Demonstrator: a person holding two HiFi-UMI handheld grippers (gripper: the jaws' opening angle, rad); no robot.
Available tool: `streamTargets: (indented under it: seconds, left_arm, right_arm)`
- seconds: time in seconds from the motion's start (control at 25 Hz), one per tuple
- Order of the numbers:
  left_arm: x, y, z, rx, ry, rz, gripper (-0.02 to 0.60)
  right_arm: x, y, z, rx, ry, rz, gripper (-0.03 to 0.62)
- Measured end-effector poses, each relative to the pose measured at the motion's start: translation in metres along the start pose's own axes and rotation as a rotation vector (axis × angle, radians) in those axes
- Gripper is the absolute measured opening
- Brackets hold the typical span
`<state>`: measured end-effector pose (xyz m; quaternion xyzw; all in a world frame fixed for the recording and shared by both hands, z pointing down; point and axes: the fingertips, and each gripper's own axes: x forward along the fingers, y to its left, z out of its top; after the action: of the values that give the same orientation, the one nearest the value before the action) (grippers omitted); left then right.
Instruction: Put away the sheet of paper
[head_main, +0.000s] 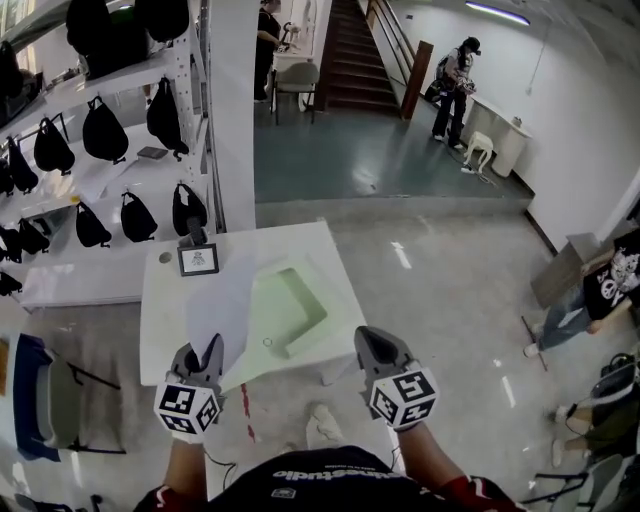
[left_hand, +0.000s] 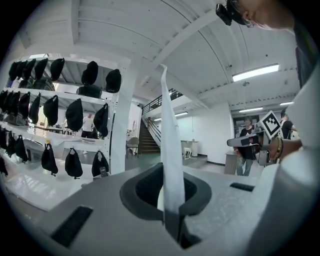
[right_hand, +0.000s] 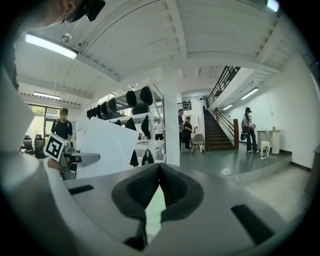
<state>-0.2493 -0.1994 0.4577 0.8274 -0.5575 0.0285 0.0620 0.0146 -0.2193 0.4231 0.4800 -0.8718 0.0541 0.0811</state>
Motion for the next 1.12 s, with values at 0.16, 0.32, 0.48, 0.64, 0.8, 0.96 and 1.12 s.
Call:
streamTargets:
  seconds: [0.16,0.32,0.48,0.64,0.8,0.96,1.12]
  left_arm:
    - [0.008,-0.002,-0.001,-0.008,-0.002,0.009,0.006]
    - [0.014,0.002,-0.001,-0.038,-0.001,0.033,0.006]
    - [0.029,0.008,-0.002,-0.048,0.000,0.047,0.006]
    - [0.043,0.014,-0.008,-0.066,0.011,0.053,0.006]
    - [0.060,0.016,-0.019,-0.132,0.024,0.042,0.006]
    - [0.077,0.019,-0.027,-0.208,0.034,0.035,0.006]
    - [0.093,0.024,-0.038,-0.223,0.064,0.040,0.006]
  right_arm:
    - [0.012,-0.007,0.004,-0.008,-0.014,0.016,0.003]
    - [0.030,-0.013,0.009,-0.007,-0.025,0.051,0.003]
    - [0.048,-0.021,0.013,-0.009,-0.037,0.075,0.003]
    - [0.063,-0.026,0.006,-0.004,-0.026,0.093,0.003]
    - [0.069,-0.035,0.002,0.008,-0.013,0.095,0.003]
    - [0.072,-0.044,-0.002,0.014,-0.002,0.090,0.003]
    - [0.077,-0.048,-0.007,0.021,0.014,0.091,0.003]
